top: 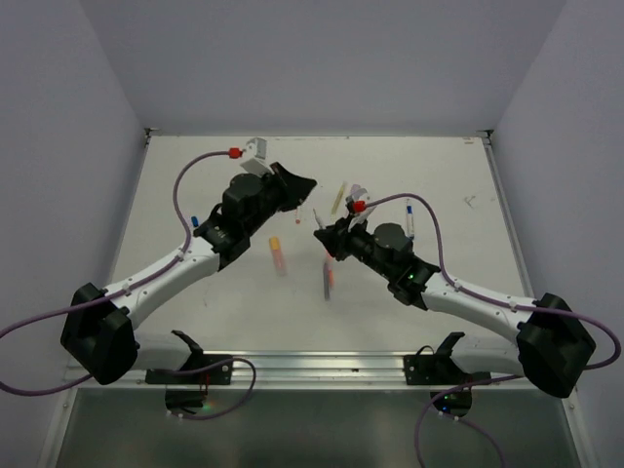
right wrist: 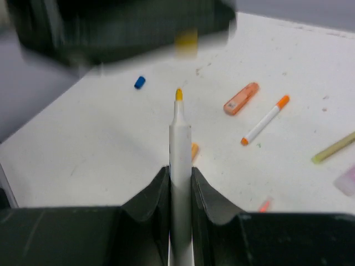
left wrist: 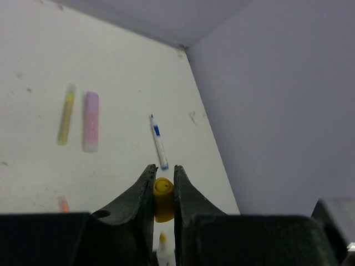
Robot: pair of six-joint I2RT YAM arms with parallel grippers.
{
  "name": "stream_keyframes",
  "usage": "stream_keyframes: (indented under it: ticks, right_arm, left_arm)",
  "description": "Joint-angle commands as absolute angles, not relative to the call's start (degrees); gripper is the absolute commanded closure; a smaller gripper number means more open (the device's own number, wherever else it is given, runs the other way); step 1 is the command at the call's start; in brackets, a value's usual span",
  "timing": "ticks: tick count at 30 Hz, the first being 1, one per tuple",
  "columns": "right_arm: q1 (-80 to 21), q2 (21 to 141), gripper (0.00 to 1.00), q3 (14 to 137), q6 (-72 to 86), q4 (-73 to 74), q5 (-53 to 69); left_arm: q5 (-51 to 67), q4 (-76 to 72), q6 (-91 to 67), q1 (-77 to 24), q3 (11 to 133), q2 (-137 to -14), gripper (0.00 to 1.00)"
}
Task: Open the pen caps
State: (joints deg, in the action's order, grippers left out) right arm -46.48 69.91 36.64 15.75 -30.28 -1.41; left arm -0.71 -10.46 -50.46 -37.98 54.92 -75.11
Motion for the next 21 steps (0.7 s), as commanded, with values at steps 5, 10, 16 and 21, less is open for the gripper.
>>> stream_keyframes:
  ticks: [5,10,16,21]
  right_arm:
    - [-49.13,69.0,1.0,29.53,14.85,-14.59,2.29]
    - [-49.13,67.33,1.0,29.44,15.64,-13.89,1.67]
    - [-49.13,64.43,1.0,30.93,15.73,-11.25,-1.13]
    - [-49.13,63.46,1.0,31.38,16.7,-10.9,-0.88]
  left_arm:
    - [-22.85,-27.6,-54.84,-25.59,61.88,-72.86,1.0]
    - [-21.36,-23.84,-53.36,-22.94,62.66,-72.86,1.0]
    - [-14.42,-5.33,-44.58,-15.32,65.92,-72.95,1.0]
    - [-5.21,10.61,-36.14,-5.47,67.5,-74.79,0.98]
